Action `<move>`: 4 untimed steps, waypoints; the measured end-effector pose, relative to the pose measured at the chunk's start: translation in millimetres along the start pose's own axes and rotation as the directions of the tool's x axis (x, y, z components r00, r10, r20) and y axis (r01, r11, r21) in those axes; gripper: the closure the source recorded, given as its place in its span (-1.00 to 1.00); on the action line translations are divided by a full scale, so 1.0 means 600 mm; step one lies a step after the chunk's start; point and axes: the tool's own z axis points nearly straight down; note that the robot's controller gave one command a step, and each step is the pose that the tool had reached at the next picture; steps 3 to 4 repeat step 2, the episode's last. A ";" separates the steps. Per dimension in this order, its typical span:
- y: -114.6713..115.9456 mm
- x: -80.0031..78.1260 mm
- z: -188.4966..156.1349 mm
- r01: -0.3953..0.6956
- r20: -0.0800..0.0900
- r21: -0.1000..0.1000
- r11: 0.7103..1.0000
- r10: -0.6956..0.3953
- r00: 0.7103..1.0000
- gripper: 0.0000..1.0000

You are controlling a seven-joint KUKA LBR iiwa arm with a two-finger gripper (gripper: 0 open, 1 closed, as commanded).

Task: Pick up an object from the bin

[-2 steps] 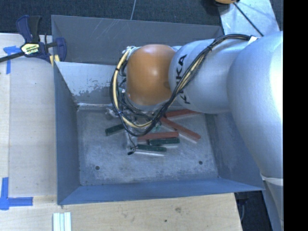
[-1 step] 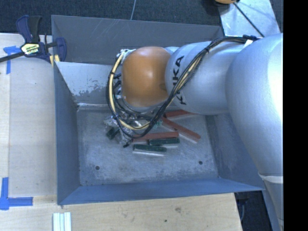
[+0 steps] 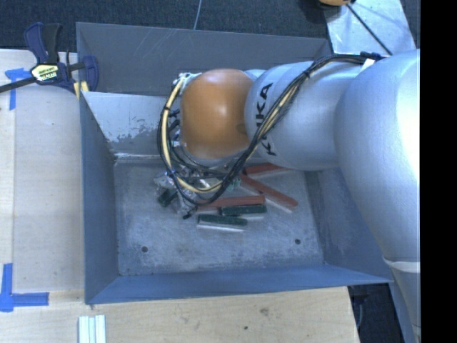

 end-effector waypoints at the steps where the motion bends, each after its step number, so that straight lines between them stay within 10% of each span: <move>1: -0.024 0.017 -0.058 0.057 -0.008 -0.003 0.998 -0.057 0.998 1.00; 2: 0.003 0.030 -0.229 0.064 -0.005 -0.001 0.998 -0.064 0.998 1.00; 4: 0.003 0.030 -0.229 0.064 -0.005 -0.001 0.998 -0.064 0.998 1.00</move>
Offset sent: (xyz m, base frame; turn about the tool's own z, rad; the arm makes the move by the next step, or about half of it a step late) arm -0.0168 -0.0104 0.1369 -0.0671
